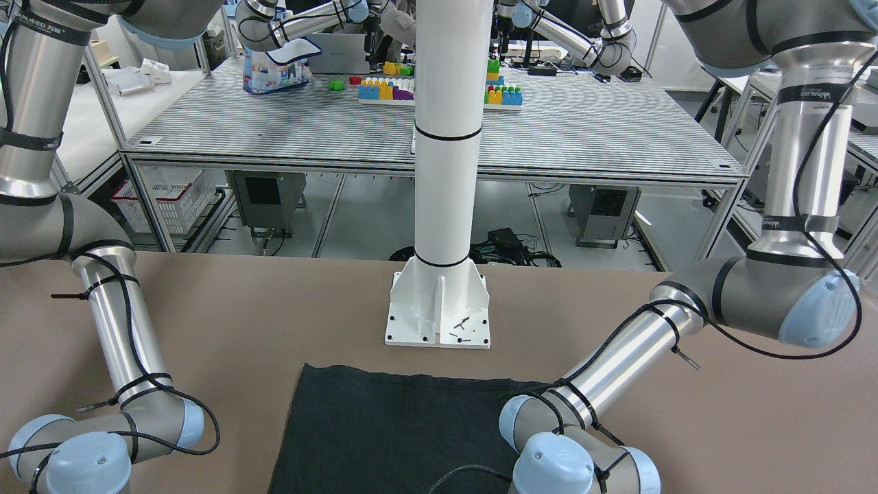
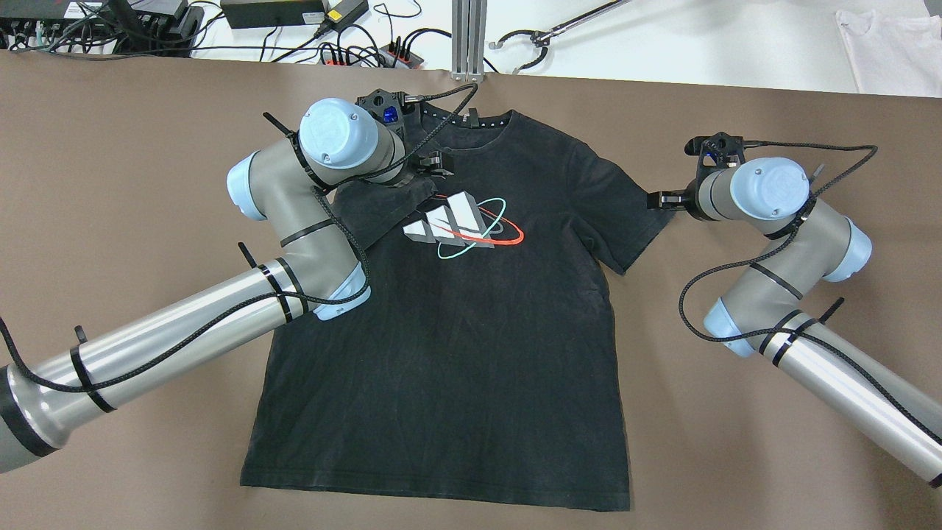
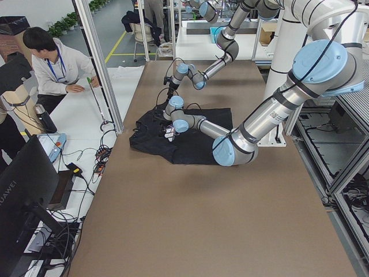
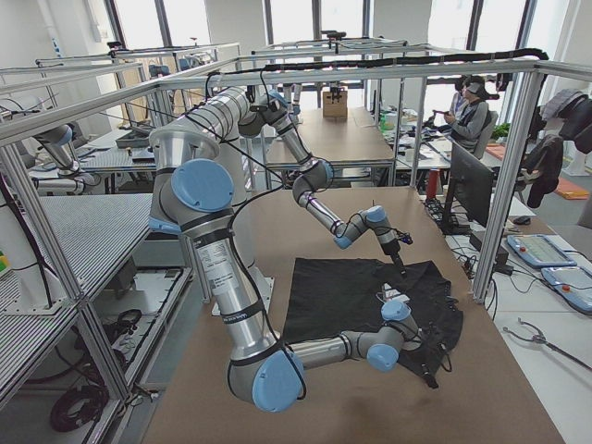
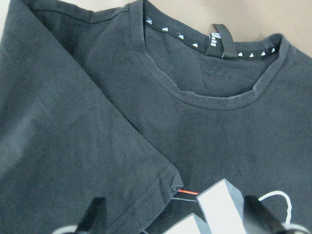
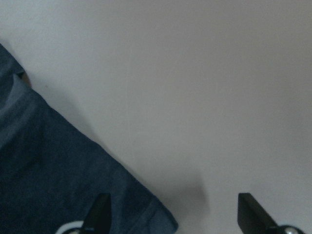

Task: Fold clothes
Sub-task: 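Grasp the other sleeve with the right gripper while the left gripper holds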

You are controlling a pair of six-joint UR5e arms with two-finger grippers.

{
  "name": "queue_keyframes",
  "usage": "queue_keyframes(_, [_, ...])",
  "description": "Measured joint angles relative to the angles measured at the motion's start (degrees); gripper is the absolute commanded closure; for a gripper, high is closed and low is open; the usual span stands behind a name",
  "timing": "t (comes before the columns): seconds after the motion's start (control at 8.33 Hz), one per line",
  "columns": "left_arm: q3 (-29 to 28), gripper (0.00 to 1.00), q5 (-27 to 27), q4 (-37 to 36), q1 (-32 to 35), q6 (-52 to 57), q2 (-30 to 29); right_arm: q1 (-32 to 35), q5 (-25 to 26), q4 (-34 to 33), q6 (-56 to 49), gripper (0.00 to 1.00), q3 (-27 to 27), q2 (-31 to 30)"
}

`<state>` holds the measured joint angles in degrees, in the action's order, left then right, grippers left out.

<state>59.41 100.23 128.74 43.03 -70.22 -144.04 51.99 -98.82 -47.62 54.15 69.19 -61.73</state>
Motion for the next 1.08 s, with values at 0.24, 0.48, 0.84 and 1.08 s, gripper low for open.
queue_keyframes(0.24, [0.0,0.00,0.0,0.0,0.0,0.1,0.1,0.0,0.0,1.3,1.1,0.56,-1.3,0.9])
queue_keyframes(0.48, [0.0,0.00,0.0,0.0,0.0,0.0,0.1,-0.1,0.0,1.9,1.3,0.55,-1.4,0.7])
queue_keyframes(0.84, [0.0,0.00,0.0,0.0,0.0,0.1,0.1,-0.4,0.2,3.4,1.4,0.72,-1.0,-0.4])
queue_keyframes(1.08, [0.0,0.00,0.0,0.0,0.0,0.1,0.1,-0.7,0.5,3.5,1.4,1.00,-0.8,-0.5])
